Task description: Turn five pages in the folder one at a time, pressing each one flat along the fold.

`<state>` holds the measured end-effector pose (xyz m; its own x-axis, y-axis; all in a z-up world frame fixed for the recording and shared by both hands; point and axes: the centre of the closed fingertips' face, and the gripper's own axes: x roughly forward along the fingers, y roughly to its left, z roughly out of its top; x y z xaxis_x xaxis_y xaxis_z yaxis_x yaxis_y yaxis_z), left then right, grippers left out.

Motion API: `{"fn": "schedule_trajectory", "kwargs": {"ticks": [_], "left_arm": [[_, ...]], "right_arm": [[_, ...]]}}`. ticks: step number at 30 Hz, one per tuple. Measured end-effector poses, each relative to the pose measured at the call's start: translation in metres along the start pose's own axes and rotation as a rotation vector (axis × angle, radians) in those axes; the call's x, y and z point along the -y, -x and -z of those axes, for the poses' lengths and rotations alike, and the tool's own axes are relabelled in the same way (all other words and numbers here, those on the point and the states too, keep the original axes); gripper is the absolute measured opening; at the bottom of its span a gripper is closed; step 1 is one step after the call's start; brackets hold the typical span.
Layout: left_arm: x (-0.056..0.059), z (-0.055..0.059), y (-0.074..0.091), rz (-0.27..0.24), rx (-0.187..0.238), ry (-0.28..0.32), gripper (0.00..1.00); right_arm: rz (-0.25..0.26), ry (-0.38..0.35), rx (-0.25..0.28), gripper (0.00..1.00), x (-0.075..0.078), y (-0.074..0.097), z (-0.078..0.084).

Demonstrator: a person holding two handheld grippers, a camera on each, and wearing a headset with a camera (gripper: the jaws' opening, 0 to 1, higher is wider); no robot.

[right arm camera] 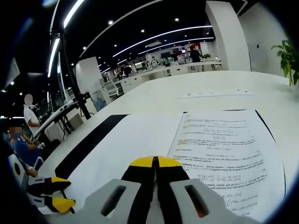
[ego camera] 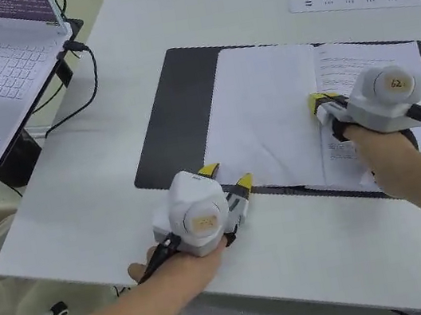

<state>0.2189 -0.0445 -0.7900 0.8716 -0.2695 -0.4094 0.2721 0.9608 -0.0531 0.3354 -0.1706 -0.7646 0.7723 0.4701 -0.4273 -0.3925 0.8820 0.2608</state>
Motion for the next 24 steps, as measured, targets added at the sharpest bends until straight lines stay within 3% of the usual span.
{"fn": "schedule_trajectory", "kwargs": {"ticks": [24], "left_arm": [[0.0,0.001,0.0,0.0,0.001,0.0,0.3]], "right_arm": [[-0.05,0.062,-0.045,0.0,-0.021,0.037,0.03]]}}
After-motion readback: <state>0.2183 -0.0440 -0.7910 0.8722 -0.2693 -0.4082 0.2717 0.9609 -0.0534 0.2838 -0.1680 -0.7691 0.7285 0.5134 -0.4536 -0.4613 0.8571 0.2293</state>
